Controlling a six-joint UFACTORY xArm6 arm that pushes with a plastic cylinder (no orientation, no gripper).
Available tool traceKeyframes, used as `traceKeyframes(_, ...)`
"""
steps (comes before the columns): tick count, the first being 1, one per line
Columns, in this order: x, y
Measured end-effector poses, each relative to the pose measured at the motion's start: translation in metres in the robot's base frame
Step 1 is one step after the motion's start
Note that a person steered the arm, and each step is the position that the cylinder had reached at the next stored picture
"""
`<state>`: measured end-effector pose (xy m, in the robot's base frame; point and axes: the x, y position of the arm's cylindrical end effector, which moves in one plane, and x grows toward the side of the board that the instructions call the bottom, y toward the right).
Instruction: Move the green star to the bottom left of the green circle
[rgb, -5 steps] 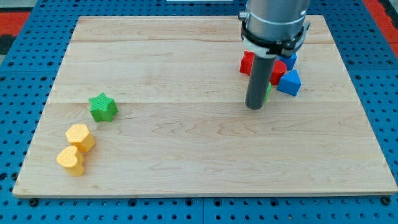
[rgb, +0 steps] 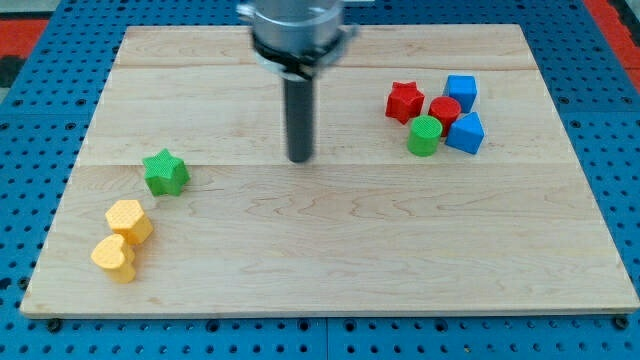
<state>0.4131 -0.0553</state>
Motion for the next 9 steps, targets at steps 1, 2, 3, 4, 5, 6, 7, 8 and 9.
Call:
traceKeyframes(1, -0.005, -0.110)
traceKeyframes(2, 0.040, -0.189)
traceKeyframes(3, 0.052, -0.141)
traceKeyframes(4, 0.033, -0.033)
traceKeyframes(5, 0.023, 0.060)
traceKeyframes(6, 0.045, 0.105)
traceKeyframes(7, 0.072, 0.140)
traceKeyframes(8, 0.052, 0.160)
traceKeyframes(9, 0.120, 0.149)
